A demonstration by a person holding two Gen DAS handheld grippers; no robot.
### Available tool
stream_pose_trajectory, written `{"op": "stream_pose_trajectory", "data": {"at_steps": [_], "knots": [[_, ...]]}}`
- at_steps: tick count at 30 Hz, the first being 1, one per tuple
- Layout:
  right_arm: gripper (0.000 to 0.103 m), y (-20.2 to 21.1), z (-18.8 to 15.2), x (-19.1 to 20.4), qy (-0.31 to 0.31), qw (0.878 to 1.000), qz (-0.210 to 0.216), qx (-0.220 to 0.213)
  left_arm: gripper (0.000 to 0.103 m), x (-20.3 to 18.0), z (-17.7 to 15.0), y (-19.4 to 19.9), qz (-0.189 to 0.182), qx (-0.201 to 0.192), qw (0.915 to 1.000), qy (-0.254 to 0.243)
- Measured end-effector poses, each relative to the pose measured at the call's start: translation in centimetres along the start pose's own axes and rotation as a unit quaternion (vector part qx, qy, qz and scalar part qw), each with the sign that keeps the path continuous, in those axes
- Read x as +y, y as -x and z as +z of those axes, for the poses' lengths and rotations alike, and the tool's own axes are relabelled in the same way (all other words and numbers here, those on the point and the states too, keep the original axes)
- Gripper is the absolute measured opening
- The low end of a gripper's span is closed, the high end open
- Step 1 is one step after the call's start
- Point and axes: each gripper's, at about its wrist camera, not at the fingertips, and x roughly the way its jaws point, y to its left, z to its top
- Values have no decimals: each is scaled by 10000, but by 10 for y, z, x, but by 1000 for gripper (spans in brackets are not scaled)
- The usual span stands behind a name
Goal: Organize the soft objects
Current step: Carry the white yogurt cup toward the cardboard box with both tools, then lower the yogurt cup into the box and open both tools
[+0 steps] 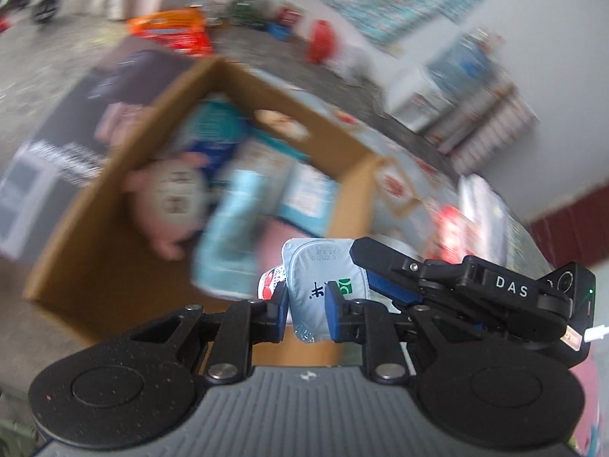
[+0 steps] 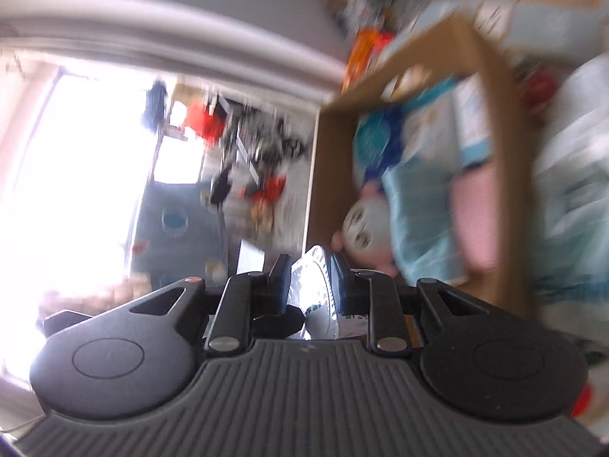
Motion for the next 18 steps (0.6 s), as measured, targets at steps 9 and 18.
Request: {"op": "stream_pose_trajectory", "data": {"at_steps": [9,18], "knots": [[21,-92,-15,-19,20,9935,-430,1053,20,88,1,-26,571,143,9966,575],[23,-125,-27,-41,-69,9875,-779,1369,21,107,-6,-51,847,478,9943,446]]}}
